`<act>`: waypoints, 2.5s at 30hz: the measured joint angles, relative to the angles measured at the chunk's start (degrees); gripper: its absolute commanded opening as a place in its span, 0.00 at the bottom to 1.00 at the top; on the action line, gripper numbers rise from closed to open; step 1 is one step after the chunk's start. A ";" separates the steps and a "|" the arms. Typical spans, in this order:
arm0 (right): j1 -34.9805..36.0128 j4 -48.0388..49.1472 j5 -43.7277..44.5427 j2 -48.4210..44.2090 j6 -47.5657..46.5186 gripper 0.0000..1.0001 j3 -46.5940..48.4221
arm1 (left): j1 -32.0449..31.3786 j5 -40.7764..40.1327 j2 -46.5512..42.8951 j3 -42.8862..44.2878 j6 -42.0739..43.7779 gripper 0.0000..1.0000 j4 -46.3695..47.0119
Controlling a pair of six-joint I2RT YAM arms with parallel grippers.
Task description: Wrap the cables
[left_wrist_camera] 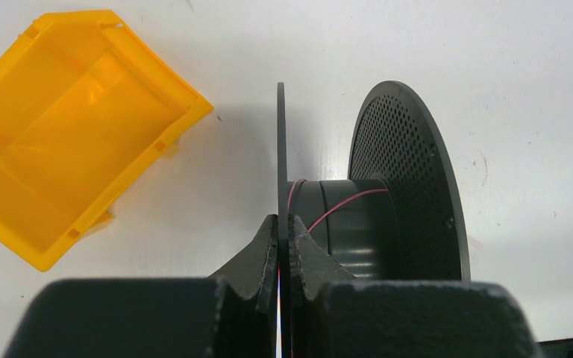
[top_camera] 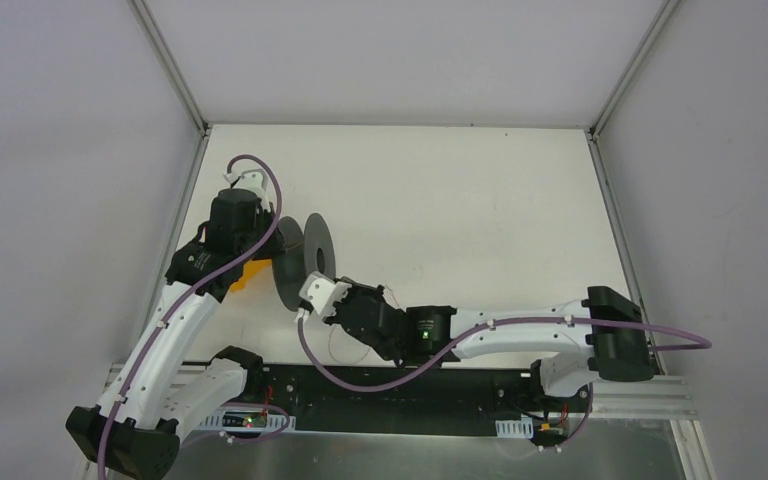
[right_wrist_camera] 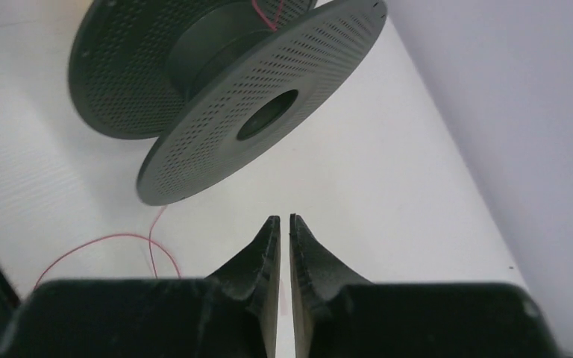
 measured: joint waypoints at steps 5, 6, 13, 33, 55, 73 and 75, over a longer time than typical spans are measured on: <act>0.26 6.62 6.03 2.89 -6.10 0.13 -0.90 | 0.00 0.90 0.00 0.00 0.00 0.00 -0.35; 0.24 6.95 6.32 2.99 -5.99 0.16 -1.29 | 0.00 1.03 -0.02 0.00 0.00 0.00 -0.42; -4.52 7.56 -1.97 -3.76 10.43 0.37 -9.38 | 0.00 1.38 -0.22 0.00 0.00 0.00 -0.68; -23.54 13.90 -29.92 -3.91 36.85 0.58 -25.00 | 0.00 0.28 -1.62 2.36 0.87 0.00 -1.44; -28.35 15.12 -34.99 10.95 25.81 0.02 -18.12 | 0.00 0.24 -1.42 2.62 1.33 0.00 -1.46; -28.35 16.94 -25.29 -4.15 26.43 0.00 -24.20 | 0.00 -1.66 -0.61 2.95 2.75 0.00 -1.46; -28.11 15.12 -25.57 -8.46 26.88 0.00 -24.20 | 0.02 -2.40 0.00 2.97 2.95 0.00 -1.42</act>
